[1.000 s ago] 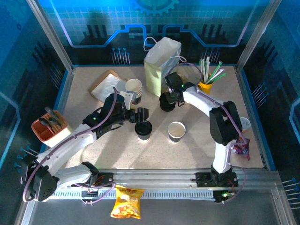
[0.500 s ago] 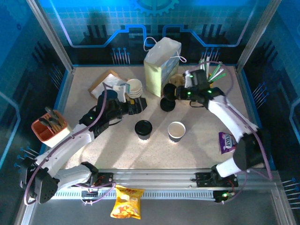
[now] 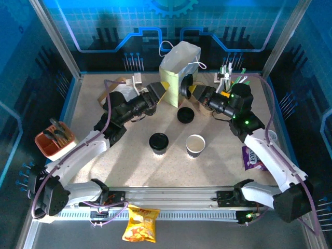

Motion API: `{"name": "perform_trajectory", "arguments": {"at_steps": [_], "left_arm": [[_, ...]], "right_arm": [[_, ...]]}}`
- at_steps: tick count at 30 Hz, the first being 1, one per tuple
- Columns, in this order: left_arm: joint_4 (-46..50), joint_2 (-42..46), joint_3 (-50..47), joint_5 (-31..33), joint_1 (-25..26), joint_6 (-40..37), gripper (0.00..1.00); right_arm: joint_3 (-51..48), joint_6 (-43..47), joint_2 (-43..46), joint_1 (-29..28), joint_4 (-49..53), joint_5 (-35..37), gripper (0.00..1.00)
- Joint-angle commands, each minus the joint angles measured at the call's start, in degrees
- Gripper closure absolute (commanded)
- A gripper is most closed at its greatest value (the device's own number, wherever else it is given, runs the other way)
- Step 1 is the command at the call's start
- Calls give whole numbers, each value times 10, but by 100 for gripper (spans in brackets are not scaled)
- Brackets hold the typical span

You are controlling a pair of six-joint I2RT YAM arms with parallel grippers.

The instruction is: Pack the takeout coffee

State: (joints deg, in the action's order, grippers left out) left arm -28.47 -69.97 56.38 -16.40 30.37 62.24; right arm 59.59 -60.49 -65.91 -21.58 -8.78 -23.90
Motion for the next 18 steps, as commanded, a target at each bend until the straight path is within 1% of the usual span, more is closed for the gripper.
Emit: {"name": "perform_trajectory", "arguments": {"at_steps": [1,5,12,18], "left_arm": [[-55,-6,29,-14,10,47,6],[-69,-16,41,-16,13,67,2],[-84,-37,69,-31,21,83,0],[-62,-30,62,-9,22,73,0]], "right_arm": [[-7,-51,-7,-21,-95,-14,89],[-2,-59,-22,-38,-123,-14,89],[11,-70,-46,-55,-156,-17,89],[9,-79,-55,-62,-173,-17,90]]}}
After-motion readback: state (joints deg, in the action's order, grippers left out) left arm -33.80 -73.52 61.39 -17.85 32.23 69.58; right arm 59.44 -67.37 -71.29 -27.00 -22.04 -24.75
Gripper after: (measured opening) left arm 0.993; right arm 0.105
